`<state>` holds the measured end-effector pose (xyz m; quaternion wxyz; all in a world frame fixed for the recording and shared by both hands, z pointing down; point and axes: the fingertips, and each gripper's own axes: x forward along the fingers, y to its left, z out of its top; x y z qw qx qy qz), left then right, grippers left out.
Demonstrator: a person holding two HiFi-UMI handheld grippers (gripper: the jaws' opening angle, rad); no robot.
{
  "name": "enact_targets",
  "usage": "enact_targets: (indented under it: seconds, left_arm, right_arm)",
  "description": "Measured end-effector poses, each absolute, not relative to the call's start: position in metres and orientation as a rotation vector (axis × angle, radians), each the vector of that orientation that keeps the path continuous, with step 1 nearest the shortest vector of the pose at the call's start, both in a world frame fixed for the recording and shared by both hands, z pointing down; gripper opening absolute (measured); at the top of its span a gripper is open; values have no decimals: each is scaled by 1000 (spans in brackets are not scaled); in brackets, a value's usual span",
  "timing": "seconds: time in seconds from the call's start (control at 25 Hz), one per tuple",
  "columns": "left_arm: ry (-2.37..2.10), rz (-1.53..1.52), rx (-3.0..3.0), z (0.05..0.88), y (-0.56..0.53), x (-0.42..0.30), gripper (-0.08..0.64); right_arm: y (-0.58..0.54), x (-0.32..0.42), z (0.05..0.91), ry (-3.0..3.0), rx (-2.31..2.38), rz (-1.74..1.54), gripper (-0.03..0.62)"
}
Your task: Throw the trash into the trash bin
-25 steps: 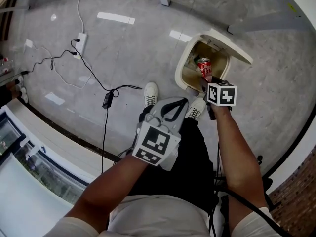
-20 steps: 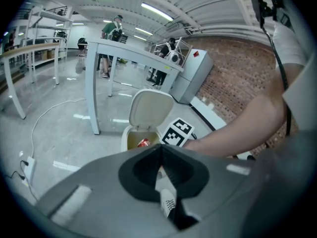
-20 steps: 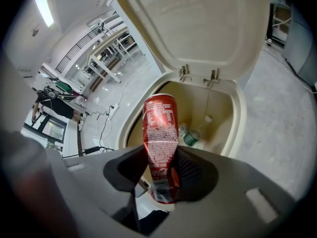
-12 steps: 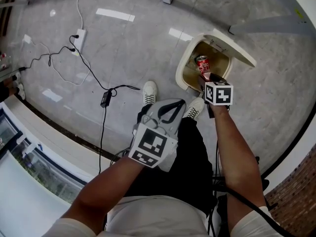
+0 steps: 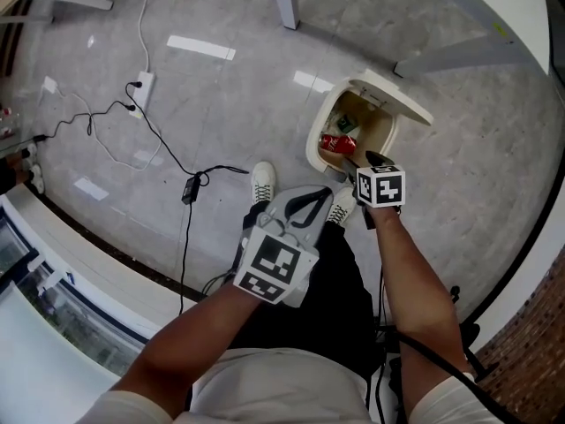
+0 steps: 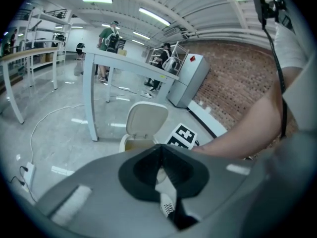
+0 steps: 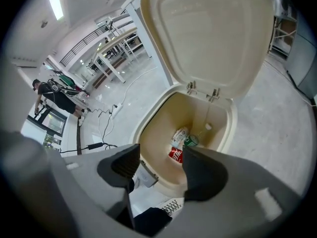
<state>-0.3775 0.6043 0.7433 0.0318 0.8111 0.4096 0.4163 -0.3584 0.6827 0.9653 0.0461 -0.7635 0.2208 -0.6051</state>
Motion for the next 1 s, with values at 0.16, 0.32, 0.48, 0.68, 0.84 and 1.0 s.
enact_targets:
  seconds: [0.16,0.32,0.48,0.68,0.84,1.0]
  left_arm:
    - [1291,1270,2509,733,601,-378,8]
    - [1313,1261,2523,718,594,-379,8]
    - [1351,1217,2544,686,582,-370,8]
    - [1373,1121,2572,640,566,-343,8]
    - [1477,1007,2585,598,556,-336,8]
    - [1611,842,2572,542,546,-340,8]
  right_arm:
    - [679,-359,943,706,-2363,-1827,222]
    - [673,-372,908,728,-2295,-1759,34]
    - [671,-375,849,746,-2312,-1649,3]
    - [662,-360,749,757,-2349,-1409,3]
    - [648,-359,666,806,-2434,-1256,3]
    - [629,-363,578,747,-2528,-1037,3]
